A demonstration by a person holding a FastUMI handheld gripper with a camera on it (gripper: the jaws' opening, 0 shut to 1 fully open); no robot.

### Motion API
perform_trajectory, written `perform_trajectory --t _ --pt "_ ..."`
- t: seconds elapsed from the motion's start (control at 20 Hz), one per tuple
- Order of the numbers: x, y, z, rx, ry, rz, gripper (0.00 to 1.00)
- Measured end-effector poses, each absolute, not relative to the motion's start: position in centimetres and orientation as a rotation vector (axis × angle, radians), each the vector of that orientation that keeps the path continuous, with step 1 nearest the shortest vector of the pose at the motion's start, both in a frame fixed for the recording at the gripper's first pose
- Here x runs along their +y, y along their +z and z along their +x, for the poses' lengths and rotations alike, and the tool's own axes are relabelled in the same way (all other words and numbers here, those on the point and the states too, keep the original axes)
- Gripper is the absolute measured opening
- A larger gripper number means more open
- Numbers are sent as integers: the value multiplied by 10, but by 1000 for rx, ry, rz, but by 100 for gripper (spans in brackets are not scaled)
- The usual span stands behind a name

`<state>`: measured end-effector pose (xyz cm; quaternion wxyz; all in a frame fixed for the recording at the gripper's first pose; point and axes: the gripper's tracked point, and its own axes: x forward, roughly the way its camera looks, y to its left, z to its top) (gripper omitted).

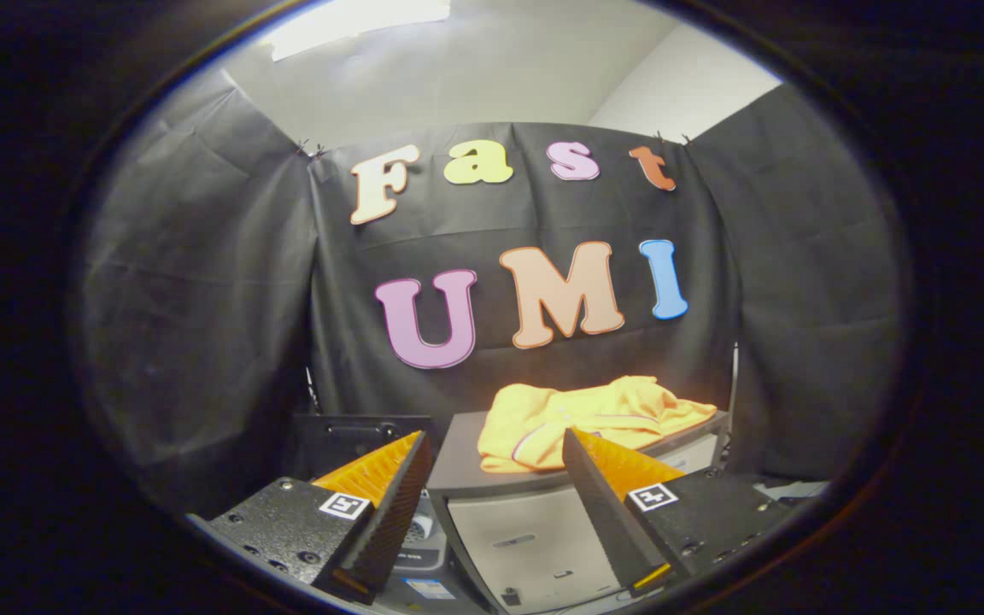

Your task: Put the clothes into the washing machine and then close the washing machine lid.

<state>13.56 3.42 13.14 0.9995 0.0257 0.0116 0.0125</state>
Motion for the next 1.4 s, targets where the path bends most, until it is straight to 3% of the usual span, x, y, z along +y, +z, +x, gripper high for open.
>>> perform_trajectory --t 0.3,0.55,0.75,1.05,1.25,1.4 --pt "12 161 204 68 15 -38 94" --pt "3 123 266 277 32 -55 96" --pt "-47 80 317 432 -90 -76 96" --pt "-77 18 343 643 -164 -66 96" --pt "-85 10 353 632 -165 -54 99" --pt "-83 2 351 646 -114 -90 95"
